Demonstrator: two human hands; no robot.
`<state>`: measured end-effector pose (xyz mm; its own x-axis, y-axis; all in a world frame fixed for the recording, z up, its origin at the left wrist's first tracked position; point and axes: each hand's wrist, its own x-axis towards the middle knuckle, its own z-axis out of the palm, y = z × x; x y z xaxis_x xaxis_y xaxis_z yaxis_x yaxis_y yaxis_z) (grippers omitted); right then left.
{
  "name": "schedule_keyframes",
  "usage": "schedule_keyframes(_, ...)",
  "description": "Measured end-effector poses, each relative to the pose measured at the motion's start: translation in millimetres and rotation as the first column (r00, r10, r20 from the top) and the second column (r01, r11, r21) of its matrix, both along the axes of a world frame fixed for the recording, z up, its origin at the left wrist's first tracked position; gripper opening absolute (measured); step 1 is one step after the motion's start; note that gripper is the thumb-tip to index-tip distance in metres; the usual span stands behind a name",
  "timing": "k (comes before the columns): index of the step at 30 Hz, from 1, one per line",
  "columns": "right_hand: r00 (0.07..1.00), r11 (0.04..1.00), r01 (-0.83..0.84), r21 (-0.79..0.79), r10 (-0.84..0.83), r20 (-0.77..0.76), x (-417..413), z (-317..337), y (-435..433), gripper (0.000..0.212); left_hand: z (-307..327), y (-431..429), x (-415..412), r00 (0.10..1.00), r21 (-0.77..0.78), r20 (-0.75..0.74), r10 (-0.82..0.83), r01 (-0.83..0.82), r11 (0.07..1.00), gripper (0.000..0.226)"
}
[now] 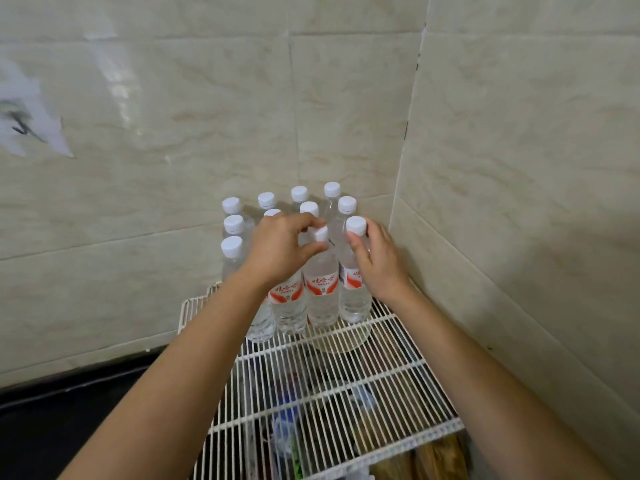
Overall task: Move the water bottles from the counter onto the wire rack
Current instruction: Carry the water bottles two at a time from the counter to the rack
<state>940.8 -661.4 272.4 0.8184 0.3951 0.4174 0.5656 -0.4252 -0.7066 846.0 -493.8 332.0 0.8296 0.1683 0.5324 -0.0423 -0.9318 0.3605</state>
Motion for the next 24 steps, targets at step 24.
schedule_keyframes(24, 0.839, 0.901, -0.431, -0.043, 0.418, 0.347, -150, -33, 59, 0.06, -79, 20, -266, 0.755, 0.213, 0.034, 0.655, -0.646, 0.733, 0.06)
